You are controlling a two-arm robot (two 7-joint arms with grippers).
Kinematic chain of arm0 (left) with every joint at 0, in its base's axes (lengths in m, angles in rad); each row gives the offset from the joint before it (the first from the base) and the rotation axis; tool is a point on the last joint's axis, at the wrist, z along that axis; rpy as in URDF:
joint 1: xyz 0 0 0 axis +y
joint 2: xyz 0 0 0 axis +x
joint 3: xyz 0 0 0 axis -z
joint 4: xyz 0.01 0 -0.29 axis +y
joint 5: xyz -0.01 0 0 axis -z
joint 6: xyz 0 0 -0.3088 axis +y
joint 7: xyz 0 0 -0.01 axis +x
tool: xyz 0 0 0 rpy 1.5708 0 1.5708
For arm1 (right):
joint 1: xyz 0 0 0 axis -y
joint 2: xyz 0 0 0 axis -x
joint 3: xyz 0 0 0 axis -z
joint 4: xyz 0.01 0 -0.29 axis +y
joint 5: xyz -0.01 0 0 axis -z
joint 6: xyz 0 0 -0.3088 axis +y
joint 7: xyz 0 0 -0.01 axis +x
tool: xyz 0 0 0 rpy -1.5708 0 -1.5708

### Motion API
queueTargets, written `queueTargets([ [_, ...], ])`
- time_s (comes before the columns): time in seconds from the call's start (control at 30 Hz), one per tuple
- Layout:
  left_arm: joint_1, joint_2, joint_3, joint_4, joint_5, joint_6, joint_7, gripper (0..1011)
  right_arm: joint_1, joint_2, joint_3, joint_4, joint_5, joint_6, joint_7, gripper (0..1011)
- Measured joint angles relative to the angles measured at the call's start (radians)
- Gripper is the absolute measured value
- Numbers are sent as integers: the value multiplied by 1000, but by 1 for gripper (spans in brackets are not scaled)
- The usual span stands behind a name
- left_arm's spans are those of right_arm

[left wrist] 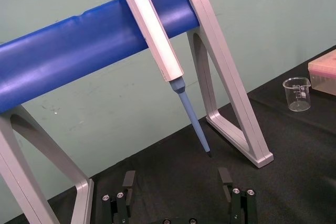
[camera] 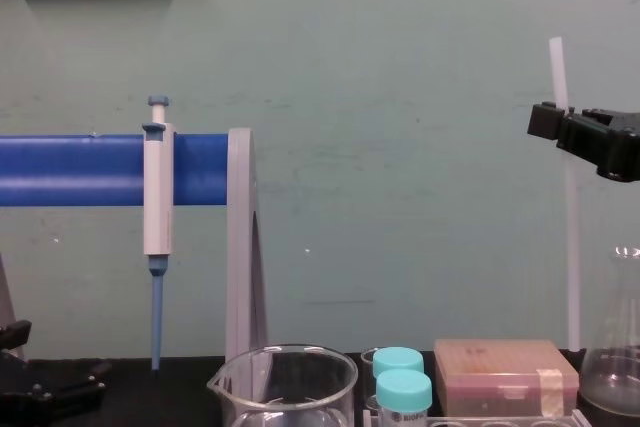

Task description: Pick up the stirring rod with one hand, then place it down.

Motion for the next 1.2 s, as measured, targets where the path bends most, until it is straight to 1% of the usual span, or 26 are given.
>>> queueTargets([
  [0.5, 0, 0, 0, 0, 0, 0, 0, 1000, 6, 3, -6, 9, 3, -2, 6, 72],
  [1.2, 0, 0, 0, 0, 0, 0, 0, 1000, 2, 16, -9, 12, 5, -10, 21, 72],
])
